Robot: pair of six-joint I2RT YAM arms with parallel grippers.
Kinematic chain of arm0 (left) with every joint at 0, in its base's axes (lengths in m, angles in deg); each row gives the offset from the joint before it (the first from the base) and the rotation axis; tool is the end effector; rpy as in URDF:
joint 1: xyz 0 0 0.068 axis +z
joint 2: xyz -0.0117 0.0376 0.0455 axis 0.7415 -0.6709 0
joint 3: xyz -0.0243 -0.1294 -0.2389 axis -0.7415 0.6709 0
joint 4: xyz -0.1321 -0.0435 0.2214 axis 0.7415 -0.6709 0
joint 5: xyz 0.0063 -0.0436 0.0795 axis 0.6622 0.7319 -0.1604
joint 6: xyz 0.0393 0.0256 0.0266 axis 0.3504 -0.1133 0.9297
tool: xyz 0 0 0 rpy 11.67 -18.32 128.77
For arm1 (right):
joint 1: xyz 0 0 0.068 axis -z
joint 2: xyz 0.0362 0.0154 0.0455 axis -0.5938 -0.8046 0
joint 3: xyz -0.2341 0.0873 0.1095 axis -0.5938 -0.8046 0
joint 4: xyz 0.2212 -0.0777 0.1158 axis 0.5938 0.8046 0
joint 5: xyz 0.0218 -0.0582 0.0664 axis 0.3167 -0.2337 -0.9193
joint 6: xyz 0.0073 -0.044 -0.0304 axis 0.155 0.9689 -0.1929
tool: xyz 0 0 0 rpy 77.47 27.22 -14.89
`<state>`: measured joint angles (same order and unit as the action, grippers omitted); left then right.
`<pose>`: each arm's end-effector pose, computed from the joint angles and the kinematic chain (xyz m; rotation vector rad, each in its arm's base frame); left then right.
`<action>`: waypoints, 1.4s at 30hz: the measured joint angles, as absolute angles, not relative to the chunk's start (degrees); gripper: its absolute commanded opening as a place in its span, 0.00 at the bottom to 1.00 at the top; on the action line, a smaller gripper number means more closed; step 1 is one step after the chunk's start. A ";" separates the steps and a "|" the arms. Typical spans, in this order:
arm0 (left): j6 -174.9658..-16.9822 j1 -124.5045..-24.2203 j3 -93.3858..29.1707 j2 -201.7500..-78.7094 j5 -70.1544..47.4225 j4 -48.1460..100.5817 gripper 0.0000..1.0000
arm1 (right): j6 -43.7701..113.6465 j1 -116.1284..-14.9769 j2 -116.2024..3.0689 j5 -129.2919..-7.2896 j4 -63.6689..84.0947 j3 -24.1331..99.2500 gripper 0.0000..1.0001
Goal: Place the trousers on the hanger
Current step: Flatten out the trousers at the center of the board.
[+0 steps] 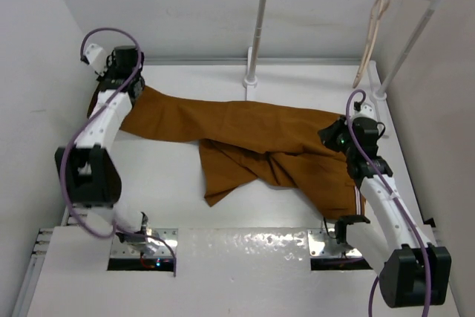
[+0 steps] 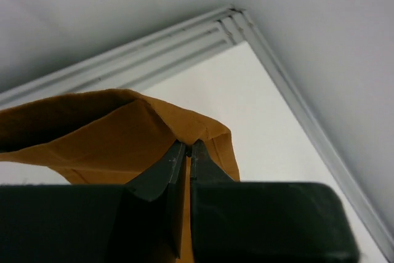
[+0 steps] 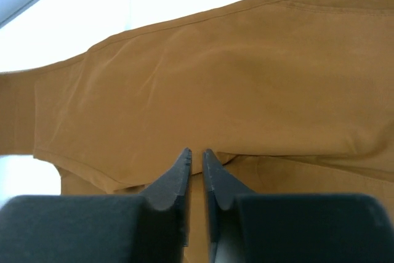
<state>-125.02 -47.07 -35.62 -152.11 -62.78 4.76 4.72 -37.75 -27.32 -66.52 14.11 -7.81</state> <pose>0.3449 0.0291 0.3352 -1.0831 1.6470 0.3443 0.2050 0.0084 0.2387 0.5694 1.9832 0.5228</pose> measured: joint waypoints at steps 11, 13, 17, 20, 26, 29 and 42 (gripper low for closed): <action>-120.67 -40.68 -52.54 -180.98 -66.15 -5.93 0.48 | 6.84 -37.79 -28.13 -57.78 17.93 -6.61 0.00; -120.88 -39.79 -52.08 -180.68 -63.61 -6.06 0.48 | 7.32 -37.62 -31.12 -56.27 18.44 -4.95 0.00; -122.48 -42.37 -44.99 -173.14 -56.53 -1.10 0.42 | 7.67 -36.98 -39.19 -54.39 19.90 -1.21 0.00; -123.68 -52.88 -40.08 -165.40 -54.67 2.42 0.30 | 6.81 -35.69 -41.57 -52.22 20.08 -1.35 0.08; -124.71 -82.71 -18.39 -148.07 -48.01 16.67 0.00 | 4.45 -32.37 -39.49 -43.20 19.55 -2.68 0.53; -125.39 -87.43 -5.37 -140.50 -46.09 17.02 0.00 | 3.84 -31.39 -39.43 -39.94 18.37 -3.68 0.40; -125.10 -94.39 14.33 -120.94 -40.49 20.28 0.41 | -4.05 -14.40 -48.43 -48.03 13.13 -7.22 0.53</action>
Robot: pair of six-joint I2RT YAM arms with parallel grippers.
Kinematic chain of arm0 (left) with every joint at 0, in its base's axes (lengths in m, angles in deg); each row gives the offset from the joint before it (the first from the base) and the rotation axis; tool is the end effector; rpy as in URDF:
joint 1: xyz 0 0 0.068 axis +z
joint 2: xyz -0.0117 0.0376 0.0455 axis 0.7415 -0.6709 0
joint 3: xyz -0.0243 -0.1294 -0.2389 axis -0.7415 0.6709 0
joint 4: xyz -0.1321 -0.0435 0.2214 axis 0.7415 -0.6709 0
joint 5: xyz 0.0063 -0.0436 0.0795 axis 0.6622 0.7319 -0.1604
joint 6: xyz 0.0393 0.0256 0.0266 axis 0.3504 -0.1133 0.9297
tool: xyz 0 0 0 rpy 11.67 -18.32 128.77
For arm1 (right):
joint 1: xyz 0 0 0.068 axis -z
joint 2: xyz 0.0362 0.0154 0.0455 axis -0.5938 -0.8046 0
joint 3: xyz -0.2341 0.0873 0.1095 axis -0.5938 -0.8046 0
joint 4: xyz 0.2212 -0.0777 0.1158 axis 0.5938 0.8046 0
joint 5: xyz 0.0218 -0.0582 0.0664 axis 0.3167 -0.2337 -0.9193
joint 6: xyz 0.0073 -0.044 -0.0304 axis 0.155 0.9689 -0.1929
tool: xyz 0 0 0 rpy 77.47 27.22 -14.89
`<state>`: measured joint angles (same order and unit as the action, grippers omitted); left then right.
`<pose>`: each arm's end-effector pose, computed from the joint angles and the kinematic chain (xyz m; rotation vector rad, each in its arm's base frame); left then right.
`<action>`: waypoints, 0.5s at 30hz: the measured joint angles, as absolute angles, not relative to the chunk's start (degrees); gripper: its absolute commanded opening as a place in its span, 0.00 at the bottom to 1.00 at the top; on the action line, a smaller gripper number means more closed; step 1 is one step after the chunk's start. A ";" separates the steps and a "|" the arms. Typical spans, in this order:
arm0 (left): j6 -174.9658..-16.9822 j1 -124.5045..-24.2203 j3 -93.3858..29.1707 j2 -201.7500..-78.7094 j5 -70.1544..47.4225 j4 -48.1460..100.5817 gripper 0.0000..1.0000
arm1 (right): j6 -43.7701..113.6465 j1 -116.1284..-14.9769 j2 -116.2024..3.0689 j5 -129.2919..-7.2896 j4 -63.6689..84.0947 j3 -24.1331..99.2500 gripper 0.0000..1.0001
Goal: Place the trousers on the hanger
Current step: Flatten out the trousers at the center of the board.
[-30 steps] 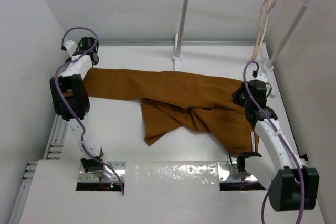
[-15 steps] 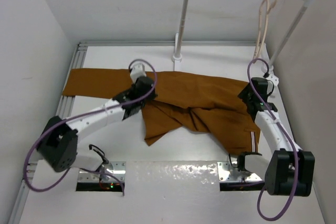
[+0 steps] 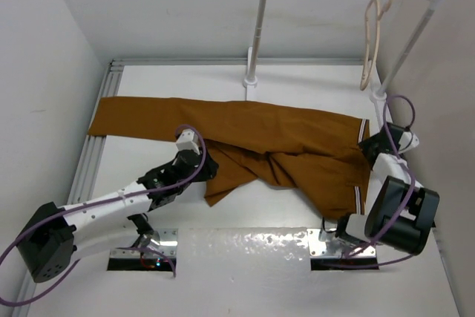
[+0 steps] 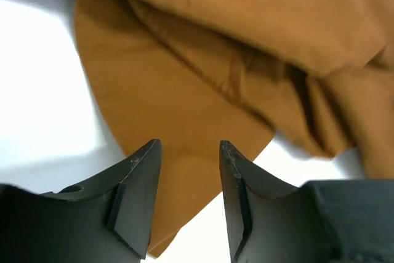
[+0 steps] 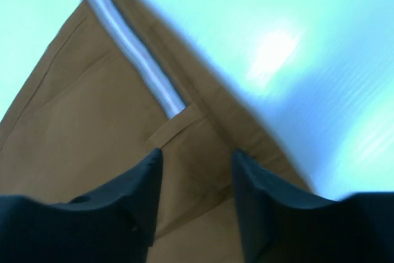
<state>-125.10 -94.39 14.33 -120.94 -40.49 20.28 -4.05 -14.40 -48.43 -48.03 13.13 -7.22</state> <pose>0.1490 -0.1388 0.2001 -0.1003 2.1634 -0.4996 0.2202 -0.0974 0.1684 1.3936 1.8836 -0.0564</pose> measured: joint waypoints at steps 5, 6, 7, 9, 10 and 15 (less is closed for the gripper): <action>-122.63 -94.39 17.28 -121.97 -37.52 21.90 0.42 | -4.53 -6.21 -55.49 -55.72 8.80 -7.12 0.72; -122.09 -94.39 17.32 -122.12 -37.41 22.20 0.42 | -3.94 -5.71 -57.57 -57.56 9.45 -6.09 0.72; -121.58 -94.39 17.36 -122.17 -37.41 22.68 0.42 | -3.22 -5.42 -60.08 -59.15 10.55 -4.36 0.72; -120.62 -94.39 17.36 -122.17 -37.34 23.49 0.45 | -1.71 -5.42 -63.49 -61.29 11.31 -1.78 0.72; -120.38 -94.39 17.43 -122.19 -37.17 23.97 0.45 | -1.08 -5.42 -63.80 -62.30 10.77 -1.48 0.72; -119.09 -94.39 18.00 -124.04 -35.09 26.70 0.45 | 0.78 -5.33 -66.07 -67.37 10.48 0.27 0.70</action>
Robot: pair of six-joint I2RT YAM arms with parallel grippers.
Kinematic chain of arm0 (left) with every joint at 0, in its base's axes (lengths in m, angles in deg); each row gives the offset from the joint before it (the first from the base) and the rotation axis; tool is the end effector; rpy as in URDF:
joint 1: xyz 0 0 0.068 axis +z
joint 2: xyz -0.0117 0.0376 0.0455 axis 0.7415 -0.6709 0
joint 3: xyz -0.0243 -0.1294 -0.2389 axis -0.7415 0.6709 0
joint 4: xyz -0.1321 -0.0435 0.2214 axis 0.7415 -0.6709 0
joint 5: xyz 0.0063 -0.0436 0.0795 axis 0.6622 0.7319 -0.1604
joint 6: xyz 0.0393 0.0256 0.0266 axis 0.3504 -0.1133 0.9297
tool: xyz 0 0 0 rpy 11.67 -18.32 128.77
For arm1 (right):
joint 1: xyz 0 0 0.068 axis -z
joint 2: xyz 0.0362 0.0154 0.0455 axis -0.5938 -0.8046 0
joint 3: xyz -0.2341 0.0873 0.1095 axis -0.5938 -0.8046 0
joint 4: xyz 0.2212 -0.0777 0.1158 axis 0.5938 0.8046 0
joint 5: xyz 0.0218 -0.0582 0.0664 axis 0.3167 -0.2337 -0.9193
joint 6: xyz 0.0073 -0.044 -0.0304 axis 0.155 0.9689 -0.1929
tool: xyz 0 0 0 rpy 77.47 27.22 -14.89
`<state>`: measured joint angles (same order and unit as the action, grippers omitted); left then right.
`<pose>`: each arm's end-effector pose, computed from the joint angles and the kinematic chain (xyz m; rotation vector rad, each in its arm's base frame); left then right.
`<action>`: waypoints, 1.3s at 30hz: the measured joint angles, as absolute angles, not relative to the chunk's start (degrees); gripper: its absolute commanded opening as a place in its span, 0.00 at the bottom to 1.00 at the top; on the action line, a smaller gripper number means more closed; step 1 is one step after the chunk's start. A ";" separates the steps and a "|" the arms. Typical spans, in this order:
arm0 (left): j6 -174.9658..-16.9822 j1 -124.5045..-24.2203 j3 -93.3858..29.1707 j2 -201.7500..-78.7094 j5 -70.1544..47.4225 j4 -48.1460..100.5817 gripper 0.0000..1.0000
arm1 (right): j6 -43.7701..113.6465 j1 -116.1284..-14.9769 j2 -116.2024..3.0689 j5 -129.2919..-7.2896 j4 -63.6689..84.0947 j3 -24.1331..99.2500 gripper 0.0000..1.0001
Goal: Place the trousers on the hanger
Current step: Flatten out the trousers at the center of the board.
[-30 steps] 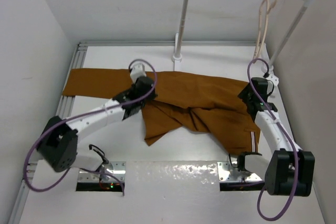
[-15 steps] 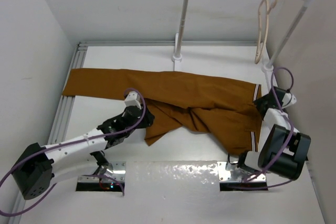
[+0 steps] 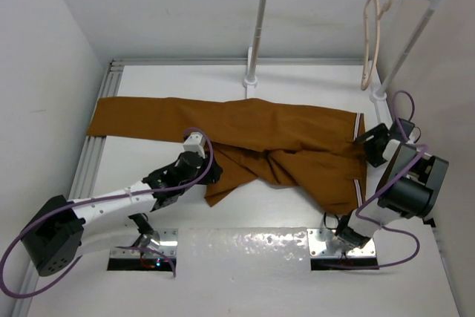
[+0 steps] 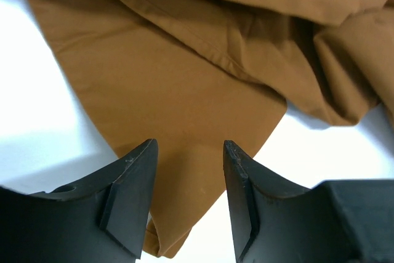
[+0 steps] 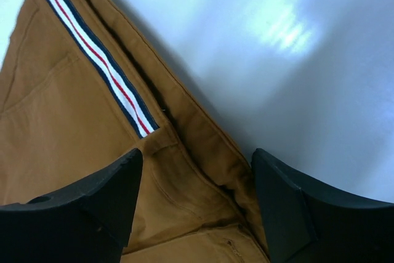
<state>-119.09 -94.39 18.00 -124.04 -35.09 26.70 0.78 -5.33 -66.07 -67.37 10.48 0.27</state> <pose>0.1483 -0.1427 0.1786 0.0704 2.1957 -0.5235 0.2469 -0.1440 0.1330 1.4318 2.0516 0.2182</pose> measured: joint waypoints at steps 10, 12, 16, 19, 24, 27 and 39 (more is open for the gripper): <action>-118.63 -94.39 18.00 -125.51 -33.36 27.14 0.44 | 1.61 -5.44 -62.68 -61.82 10.77 -0.69 0.73; -118.63 -94.39 18.00 -125.51 -33.32 27.25 0.43 | 2.55 -5.44 -60.91 -59.59 10.79 -0.36 0.73; -118.61 -94.41 18.00 -125.51 -33.10 27.45 0.43 | 4.61 -5.42 -63.78 -58.28 11.51 3.59 0.71; -118.41 -94.43 18.00 -125.51 -32.88 27.69 0.43 | 5.85 -5.42 -69.83 -60.44 11.38 6.83 0.70; -118.13 -94.43 18.00 -125.60 -32.88 27.80 0.43 | 5.90 -5.42 -71.08 -66.74 10.42 5.96 0.70; -118.06 -94.43 18.00 -125.84 -32.56 27.99 0.43 | 5.66 -5.42 -71.54 -70.37 10.70 5.91 0.67; -118.09 -94.43 18.00 -124.18 -35.00 27.45 0.45 | 0.04 -5.27 -71.78 -72.92 4.95 2.11 0.00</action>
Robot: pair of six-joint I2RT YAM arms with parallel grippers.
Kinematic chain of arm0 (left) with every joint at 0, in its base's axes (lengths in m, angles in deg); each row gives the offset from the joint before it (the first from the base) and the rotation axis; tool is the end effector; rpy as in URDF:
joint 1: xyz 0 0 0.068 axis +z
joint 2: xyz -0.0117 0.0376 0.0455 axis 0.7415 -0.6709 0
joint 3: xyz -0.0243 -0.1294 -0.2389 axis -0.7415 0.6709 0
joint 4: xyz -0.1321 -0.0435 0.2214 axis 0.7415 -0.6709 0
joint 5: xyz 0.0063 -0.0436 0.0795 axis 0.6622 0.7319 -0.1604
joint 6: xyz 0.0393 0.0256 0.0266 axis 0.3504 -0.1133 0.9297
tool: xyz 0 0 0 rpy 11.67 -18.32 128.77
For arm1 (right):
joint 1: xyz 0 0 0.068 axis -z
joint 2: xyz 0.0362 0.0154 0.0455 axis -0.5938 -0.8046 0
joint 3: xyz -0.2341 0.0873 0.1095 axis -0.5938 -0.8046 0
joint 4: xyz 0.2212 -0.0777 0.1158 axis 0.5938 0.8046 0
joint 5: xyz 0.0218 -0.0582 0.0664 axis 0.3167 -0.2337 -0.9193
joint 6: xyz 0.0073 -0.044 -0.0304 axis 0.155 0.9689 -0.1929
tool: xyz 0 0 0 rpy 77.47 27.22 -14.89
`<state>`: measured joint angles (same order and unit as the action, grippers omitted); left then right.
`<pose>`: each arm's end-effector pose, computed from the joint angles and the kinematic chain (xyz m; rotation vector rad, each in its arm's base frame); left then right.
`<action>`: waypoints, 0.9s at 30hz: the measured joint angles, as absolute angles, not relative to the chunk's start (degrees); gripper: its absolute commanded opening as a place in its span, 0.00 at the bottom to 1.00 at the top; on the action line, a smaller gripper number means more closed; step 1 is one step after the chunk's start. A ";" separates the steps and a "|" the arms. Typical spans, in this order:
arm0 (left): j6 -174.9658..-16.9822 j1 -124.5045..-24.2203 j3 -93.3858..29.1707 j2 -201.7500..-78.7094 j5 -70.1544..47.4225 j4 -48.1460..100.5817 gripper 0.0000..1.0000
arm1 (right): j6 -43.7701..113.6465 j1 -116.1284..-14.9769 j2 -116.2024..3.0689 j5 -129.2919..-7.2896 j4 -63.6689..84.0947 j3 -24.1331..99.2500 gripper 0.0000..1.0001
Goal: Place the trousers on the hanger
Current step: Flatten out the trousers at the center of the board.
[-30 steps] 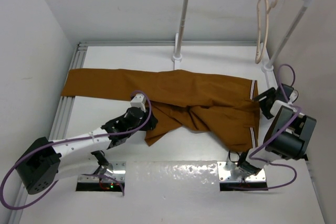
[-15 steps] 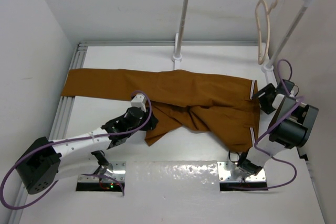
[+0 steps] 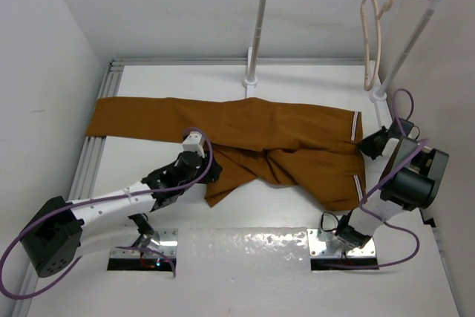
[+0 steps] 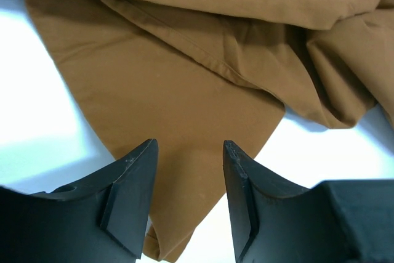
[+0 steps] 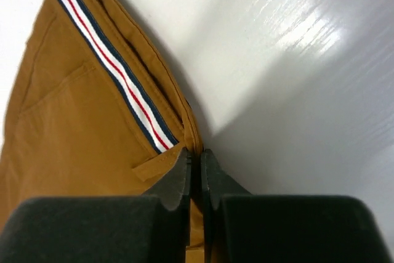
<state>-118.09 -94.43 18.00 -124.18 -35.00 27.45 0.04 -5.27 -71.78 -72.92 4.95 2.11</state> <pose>0.1488 -0.1435 0.1793 0.0888 2.1845 -0.5229 0.2634 -0.1503 0.1208 1.3920 2.0421 0.3439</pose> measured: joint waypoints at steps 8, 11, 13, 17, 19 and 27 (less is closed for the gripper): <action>-118.74 -94.43 18.02 -126.51 -36.12 24.65 0.38 | -3.39 -5.77 -66.77 -68.92 5.10 3.20 0.00; -118.96 -94.43 18.02 -126.71 -35.55 23.45 0.36 | -3.06 -5.92 -66.68 -66.32 7.07 7.77 0.00; -119.18 -94.56 18.02 -126.71 -35.03 22.35 0.36 | -2.61 -5.92 -67.34 -65.14 7.64 11.22 0.00; -119.70 -95.17 18.19 -125.01 -34.85 19.21 0.41 | -1.73 -5.92 -70.12 -63.57 6.85 16.16 0.00; -120.32 -95.19 18.22 -122.73 -35.16 16.98 0.42 | -1.60 -5.92 -70.75 -62.93 6.90 16.27 0.34; -124.84 -95.41 19.20 -119.46 -36.38 9.37 0.48 | -7.65 -6.21 -66.12 -59.46 3.99 10.59 0.78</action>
<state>-124.84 -95.41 19.20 -119.46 -36.38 9.37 -7.65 -6.21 -66.12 -59.46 3.99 10.59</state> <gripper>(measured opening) 0.478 0.774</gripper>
